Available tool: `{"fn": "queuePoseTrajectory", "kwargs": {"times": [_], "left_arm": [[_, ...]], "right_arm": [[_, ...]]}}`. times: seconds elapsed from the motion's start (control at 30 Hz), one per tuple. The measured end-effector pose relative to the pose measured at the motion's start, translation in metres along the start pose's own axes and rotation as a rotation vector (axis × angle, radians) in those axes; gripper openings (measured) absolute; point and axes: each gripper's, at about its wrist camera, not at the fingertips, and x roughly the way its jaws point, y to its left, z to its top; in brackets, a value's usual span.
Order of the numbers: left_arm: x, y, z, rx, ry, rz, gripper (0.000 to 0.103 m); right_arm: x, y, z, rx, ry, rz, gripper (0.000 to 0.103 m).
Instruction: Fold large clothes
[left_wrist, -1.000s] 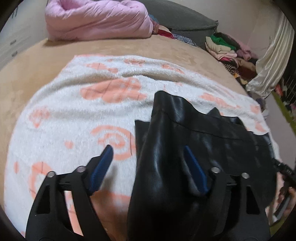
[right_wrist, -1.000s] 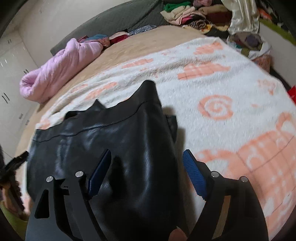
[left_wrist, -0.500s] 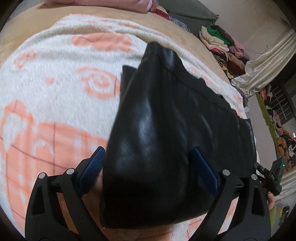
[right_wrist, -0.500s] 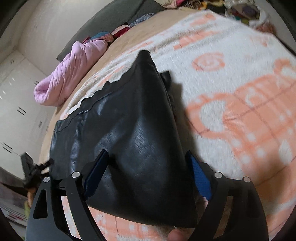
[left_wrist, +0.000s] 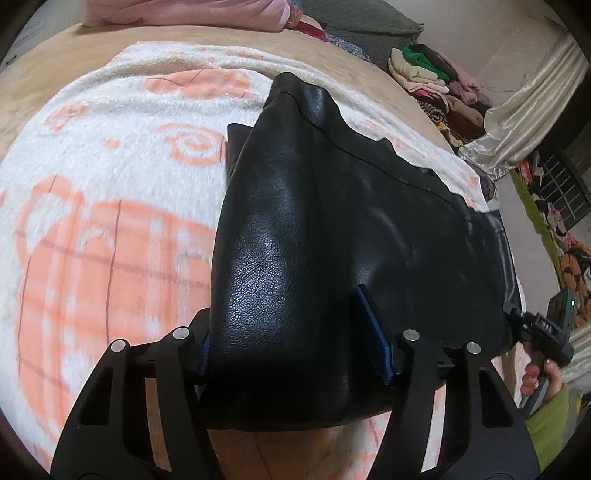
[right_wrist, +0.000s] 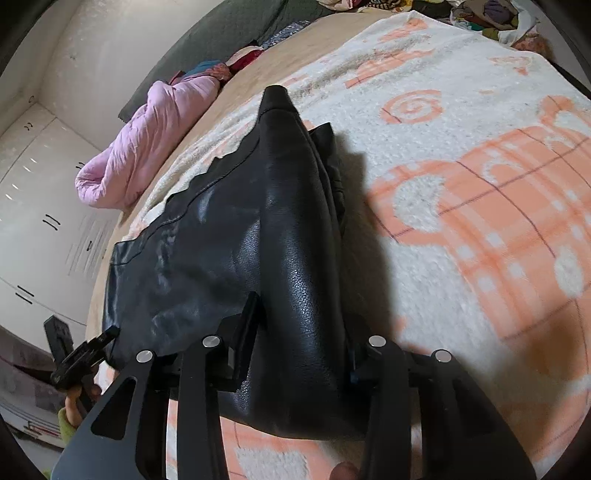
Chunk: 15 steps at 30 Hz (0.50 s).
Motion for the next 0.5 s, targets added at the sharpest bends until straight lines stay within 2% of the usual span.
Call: {"fn": "queuePoseTrajectory", "kwargs": {"times": [0.1,0.17,0.23,0.33,0.5], "left_arm": [[-0.004,-0.005,-0.007,0.023,-0.011,0.026,0.054],[-0.005,-0.005,-0.006,0.030,-0.014,0.036,0.055],[-0.005,-0.004,-0.005,0.026,-0.015,0.036,0.056],[-0.006,-0.005,-0.003,0.025,-0.017,0.043,0.060],[-0.013,-0.007,-0.005,0.033,-0.024,0.060,0.063]], "right_arm": [[0.000,0.000,-0.003,-0.006,-0.003,-0.039,0.043],[-0.001,0.006,-0.005,-0.037,-0.011,-0.097,0.055],[-0.002,0.011,-0.010,-0.056,-0.023,-0.137,0.058],[-0.006,0.013,-0.017,-0.062,-0.038,-0.171,0.069],[-0.013,0.017,-0.028,-0.078,-0.085,-0.232,0.079]]}}
